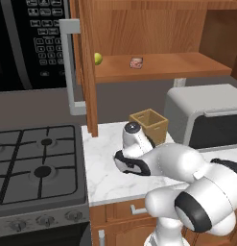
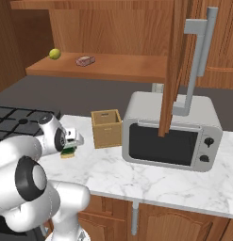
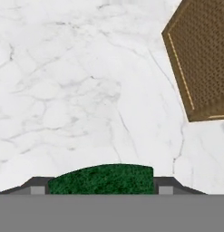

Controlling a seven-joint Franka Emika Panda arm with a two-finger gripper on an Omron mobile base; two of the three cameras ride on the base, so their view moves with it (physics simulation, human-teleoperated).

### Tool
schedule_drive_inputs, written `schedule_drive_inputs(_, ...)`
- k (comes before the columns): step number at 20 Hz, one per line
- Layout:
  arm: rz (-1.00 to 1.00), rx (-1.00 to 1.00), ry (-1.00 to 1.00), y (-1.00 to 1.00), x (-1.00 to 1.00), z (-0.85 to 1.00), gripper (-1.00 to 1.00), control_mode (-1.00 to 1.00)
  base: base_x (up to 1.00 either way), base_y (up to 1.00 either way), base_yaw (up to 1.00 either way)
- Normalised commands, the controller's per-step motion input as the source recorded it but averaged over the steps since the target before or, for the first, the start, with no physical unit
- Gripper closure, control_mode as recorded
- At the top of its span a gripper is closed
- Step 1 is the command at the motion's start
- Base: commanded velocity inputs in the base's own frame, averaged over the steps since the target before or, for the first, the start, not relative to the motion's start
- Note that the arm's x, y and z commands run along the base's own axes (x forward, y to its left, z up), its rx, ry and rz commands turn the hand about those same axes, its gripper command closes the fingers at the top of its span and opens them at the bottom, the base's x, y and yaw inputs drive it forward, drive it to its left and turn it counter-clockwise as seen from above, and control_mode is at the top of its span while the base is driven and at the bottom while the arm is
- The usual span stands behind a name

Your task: Pick the bar soap and sponge from the cabinet and place them on the counter.

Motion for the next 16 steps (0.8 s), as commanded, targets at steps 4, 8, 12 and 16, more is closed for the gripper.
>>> schedule_drive_inputs(4,0.0,-0.01,0.01,0.0,0.22,-0.2,1.0,-1.0,0.0,0.0,0.0)
schedule_drive_inputs(8,0.0,0.0,0.02,0.0,0.23,-0.15,1.0,-1.0,0.0,0.0,0.0)
schedule_drive_inputs(12,0.0,0.0,0.05,0.01,0.16,-0.15,1.0,-1.0,0.0,0.0,0.0)
schedule_drive_inputs(16,0.0,0.0,0.09,0.02,0.04,-0.1,1.0,-1.0,0.0,0.0,0.0)
